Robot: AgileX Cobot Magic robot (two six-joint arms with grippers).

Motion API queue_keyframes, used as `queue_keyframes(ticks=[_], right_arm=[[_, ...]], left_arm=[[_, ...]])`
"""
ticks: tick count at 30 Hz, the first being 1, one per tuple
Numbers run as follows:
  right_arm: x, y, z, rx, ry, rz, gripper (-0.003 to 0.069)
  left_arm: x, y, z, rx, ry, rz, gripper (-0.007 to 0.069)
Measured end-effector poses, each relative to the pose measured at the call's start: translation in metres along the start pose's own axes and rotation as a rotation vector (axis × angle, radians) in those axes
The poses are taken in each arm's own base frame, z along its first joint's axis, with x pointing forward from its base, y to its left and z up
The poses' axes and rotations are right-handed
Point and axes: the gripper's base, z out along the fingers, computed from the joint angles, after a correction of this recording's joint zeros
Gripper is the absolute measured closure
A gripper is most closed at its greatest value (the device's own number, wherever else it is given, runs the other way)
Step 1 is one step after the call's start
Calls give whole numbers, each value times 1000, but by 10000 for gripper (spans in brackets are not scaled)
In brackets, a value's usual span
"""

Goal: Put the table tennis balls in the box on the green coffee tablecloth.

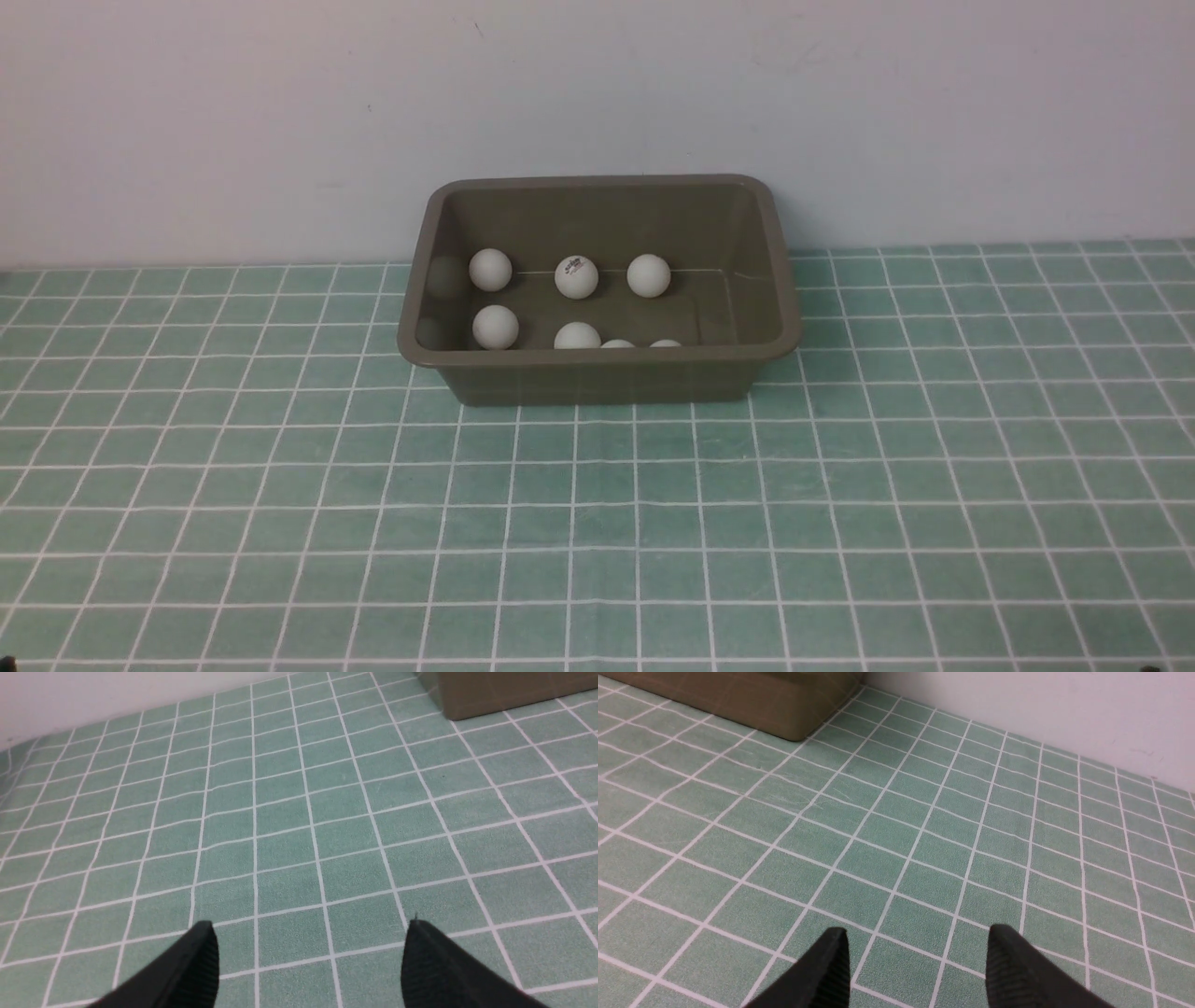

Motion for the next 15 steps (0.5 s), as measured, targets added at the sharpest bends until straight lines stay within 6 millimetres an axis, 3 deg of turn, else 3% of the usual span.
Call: queue_keyframes(ticks=[15], right_arm=[[0, 0, 0, 0, 0, 0, 288]], left_arm=[[8, 6, -2, -91, -30, -110, 153]])
